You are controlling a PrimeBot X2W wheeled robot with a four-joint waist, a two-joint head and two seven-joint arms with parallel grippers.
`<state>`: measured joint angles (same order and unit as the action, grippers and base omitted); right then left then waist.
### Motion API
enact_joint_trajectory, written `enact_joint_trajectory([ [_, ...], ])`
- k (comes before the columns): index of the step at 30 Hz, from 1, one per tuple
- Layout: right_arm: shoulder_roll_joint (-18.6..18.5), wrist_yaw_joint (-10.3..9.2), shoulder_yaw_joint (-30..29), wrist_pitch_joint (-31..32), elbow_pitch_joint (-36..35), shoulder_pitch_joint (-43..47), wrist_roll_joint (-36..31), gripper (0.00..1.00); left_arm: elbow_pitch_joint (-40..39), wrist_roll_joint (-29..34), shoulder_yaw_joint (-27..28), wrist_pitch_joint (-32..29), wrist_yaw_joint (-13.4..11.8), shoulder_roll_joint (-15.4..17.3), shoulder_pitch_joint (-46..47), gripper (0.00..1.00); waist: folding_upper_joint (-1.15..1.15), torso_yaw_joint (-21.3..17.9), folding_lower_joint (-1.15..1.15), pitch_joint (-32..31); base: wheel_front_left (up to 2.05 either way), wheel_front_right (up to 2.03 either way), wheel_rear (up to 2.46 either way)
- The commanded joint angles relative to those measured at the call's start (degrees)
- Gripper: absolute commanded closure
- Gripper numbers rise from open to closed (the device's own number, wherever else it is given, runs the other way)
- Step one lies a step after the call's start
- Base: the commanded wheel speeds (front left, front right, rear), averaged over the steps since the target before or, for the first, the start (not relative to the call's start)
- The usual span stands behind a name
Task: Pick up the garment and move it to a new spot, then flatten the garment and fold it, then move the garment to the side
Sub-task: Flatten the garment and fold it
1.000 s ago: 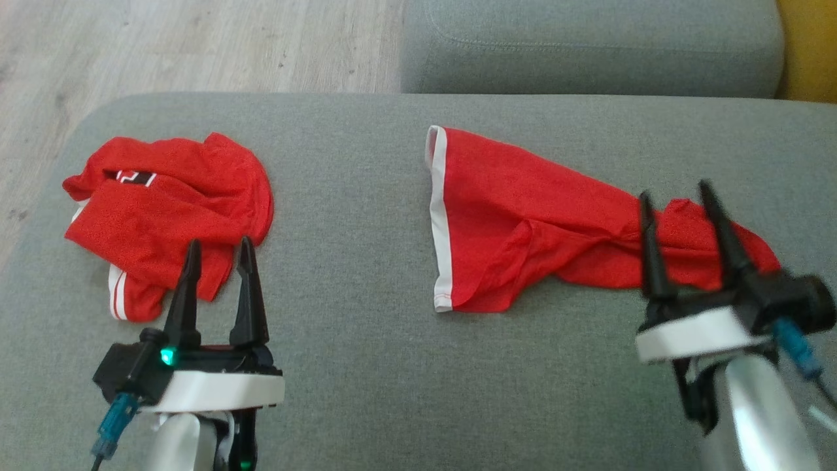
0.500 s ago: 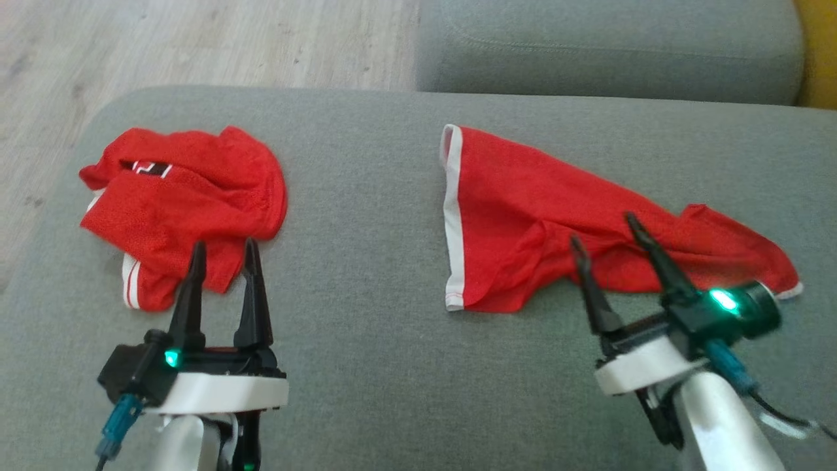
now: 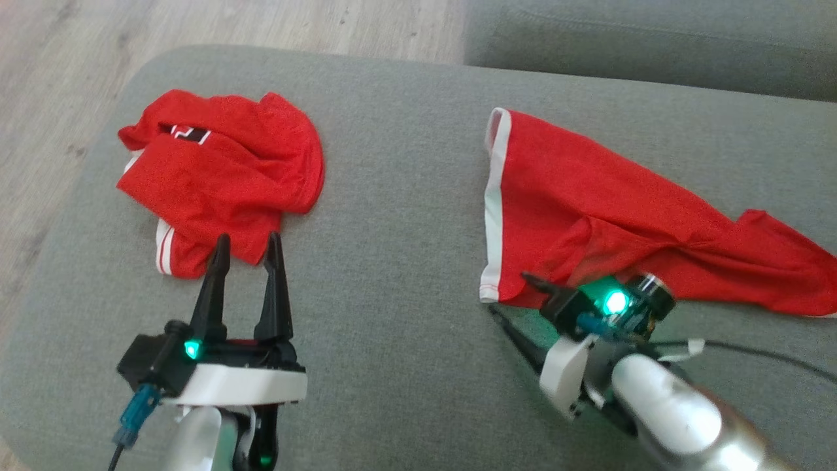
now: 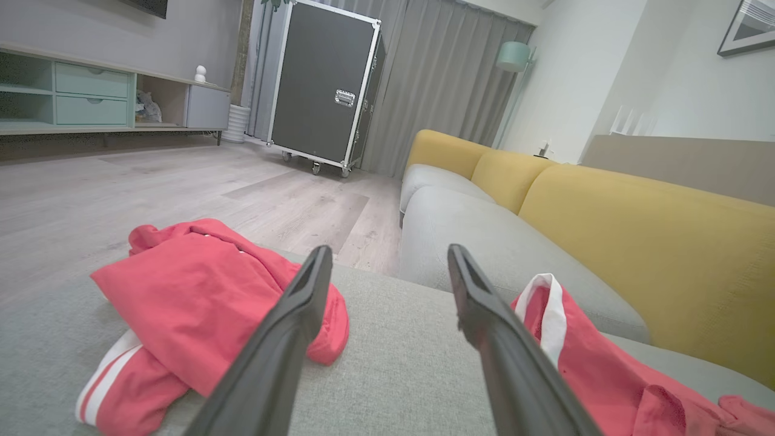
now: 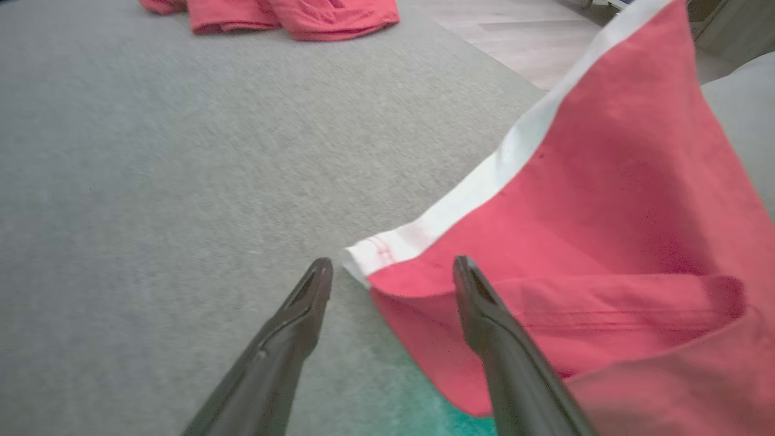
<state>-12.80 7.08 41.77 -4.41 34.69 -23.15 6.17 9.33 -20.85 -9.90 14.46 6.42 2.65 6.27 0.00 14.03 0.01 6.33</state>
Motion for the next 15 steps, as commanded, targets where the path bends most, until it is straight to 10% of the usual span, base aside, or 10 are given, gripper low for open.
enact_joint_trajectory([
  [1,-0.9,0.41,1.6,0.0,1.0,-4.0,0.1,0.0,-1.7,-0.5,1.3,0.5,-0.5,0.2,3.1,0.0,0.0,0.9,-0.01,0.9,0.0,0.0,0.0],
  [7,0.0,0.41,6.2,1.6,9.2,-7.4,2.1,0.07,-1.7,-1.1,0.6,0.5,-1.0,0.2,3.5,0.0,0.0,2.0,-0.01,1.9,0.0,0.0,0.0],
  [9,0.1,0.41,7.8,2.1,11.4,-8.2,2.7,0.85,-1.6,-1.1,0.7,0.5,-1.0,0.2,3.6,0.0,0.0,2.1,-0.01,2.0,0.0,0.0,0.0],
  [10,0.1,0.41,8.7,1.9,12.3,-8.6,2.9,1.0,-1.5,-1.1,0.9,0.5,-1.0,0.2,3.6,0.0,0.0,2.0,-0.01,1.9,0.0,0.0,0.0],
  [15,1.3,0.41,11.5,-1.6,14.2,-10.7,5.6,1.0,-1.2,-0.7,1.9,0.5,-1.1,0.2,3.6,0.0,0.0,1.1,-0.01,0.9,0.0,0.0,0.0],
])
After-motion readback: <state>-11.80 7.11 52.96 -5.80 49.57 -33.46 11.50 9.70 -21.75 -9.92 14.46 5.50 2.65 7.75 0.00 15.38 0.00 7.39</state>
